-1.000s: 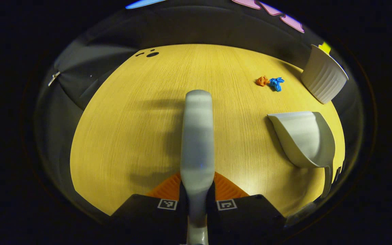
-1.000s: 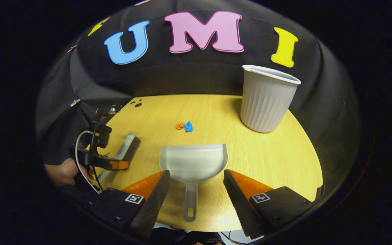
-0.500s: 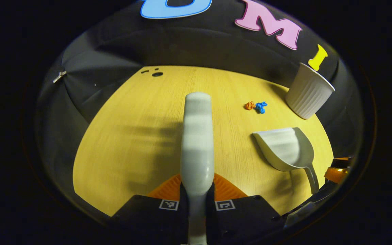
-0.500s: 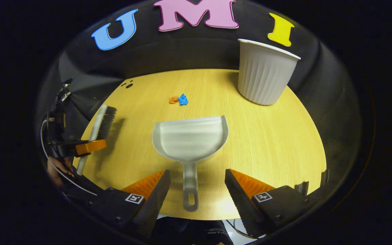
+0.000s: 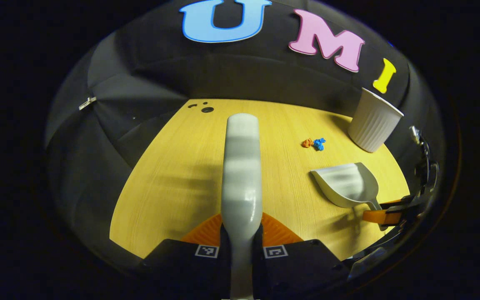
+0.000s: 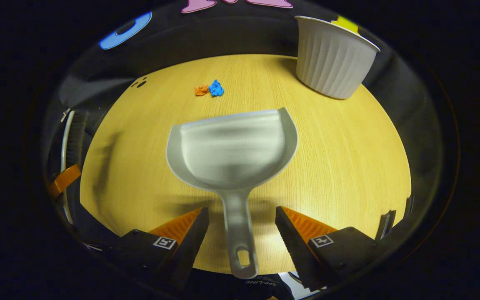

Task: Pick up the small broom and dustpan from the desktop, sweep the trash into the dustpan with the broom, and then empty the trash into the garbage bin.

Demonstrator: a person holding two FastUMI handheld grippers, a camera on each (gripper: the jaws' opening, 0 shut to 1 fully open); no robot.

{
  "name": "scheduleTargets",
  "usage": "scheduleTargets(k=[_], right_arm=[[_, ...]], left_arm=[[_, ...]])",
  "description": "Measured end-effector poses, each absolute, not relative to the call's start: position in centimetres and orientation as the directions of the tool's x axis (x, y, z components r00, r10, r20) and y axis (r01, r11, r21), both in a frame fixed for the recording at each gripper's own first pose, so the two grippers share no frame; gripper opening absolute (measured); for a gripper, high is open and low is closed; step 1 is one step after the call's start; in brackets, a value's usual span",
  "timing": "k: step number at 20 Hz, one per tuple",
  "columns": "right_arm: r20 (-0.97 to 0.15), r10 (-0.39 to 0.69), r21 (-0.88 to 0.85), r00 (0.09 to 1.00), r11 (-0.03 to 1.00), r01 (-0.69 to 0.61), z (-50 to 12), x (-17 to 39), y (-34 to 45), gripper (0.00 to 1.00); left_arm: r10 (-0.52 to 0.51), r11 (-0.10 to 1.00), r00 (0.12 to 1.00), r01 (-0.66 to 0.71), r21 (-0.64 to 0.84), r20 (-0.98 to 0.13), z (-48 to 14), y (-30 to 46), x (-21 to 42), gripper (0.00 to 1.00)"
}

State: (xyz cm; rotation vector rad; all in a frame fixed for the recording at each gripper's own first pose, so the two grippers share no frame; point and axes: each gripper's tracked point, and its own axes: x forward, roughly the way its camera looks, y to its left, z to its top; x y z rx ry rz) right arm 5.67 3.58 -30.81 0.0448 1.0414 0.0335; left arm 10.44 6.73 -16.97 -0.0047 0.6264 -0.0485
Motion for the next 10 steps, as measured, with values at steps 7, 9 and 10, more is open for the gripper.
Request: scheduleTargets(k=[7, 9, 10], right_arm=[[-0.886, 0.026, 0.013, 0.464, 0.999, -0.030, -33.3, 7.3, 3.7, 0.94], [-0.882, 0.026, 0.007, 0.470, 0.999, -0.041, -33.3, 8.0, 3.9, 0.90], [-0.883, 0.024, 0.002, 0.468, 0.999, -0.048, -33.3, 8.2, 3.9, 0.85]], left_arm=[[0.012, 0.999, 0.786, -0.039, -0.030, -0.618, -17.8, 8.3, 9.2, 0.24], [0.020, 0.999, 0.782, -0.042, -0.021, -0.622, -17.9, 8.2, 9.1, 0.25], [0.022, 0.999, 0.781, -0.042, -0.017, -0.624, -17.9, 8.0, 9.3, 0.24]])
